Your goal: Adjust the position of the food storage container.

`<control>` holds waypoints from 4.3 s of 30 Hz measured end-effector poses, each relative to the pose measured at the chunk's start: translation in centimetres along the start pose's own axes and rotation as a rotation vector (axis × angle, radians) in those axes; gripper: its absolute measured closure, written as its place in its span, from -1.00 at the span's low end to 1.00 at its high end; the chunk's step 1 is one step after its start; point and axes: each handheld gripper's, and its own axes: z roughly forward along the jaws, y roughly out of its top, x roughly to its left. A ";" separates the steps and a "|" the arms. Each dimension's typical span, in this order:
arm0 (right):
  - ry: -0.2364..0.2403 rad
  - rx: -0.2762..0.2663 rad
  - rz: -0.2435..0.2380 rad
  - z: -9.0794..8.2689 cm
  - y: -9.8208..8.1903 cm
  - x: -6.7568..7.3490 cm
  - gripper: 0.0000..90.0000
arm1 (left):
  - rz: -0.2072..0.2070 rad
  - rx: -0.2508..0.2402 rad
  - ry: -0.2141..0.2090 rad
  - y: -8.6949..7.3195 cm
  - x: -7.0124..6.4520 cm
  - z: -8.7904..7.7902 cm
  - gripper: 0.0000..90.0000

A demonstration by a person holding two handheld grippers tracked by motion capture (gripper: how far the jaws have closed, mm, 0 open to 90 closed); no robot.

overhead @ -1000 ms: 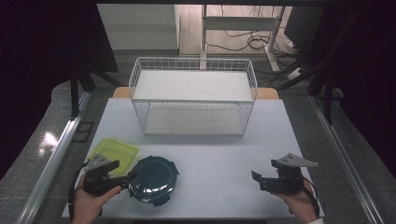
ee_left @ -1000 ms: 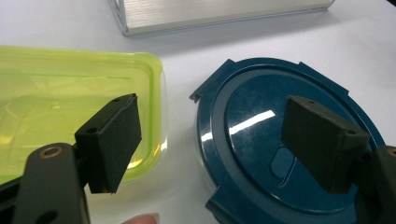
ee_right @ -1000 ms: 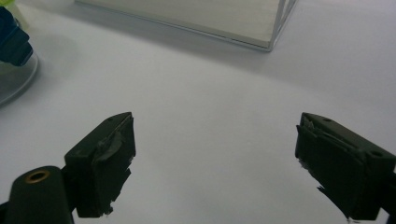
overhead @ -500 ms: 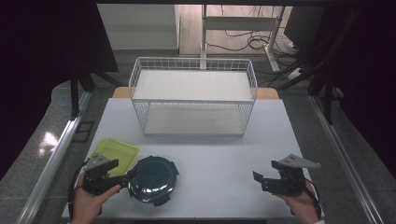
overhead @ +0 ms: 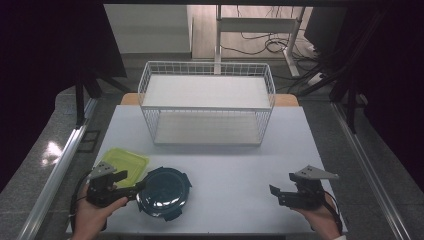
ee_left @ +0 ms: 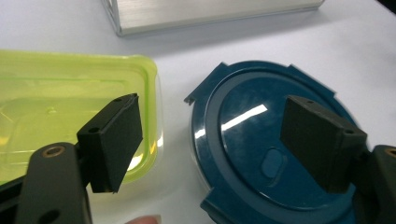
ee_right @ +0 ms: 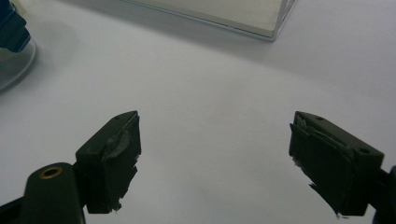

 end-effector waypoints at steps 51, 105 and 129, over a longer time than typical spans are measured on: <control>-0.004 0.043 0.032 0.6 -0.3 -0.3 -0.61 | -0.038 0.338 -0.011 -4.6 1.6 1.3 1.00; 0.023 0.035 0.032 0.6 -0.3 -0.3 -0.61 | 0.068 0.388 -0.013 -0.5 -2.1 6.7 1.00; 0.010 0.020 0.037 0.4 -0.2 -0.3 -0.60 | 0.097 0.404 -0.048 0.9 -4.0 9.7 1.00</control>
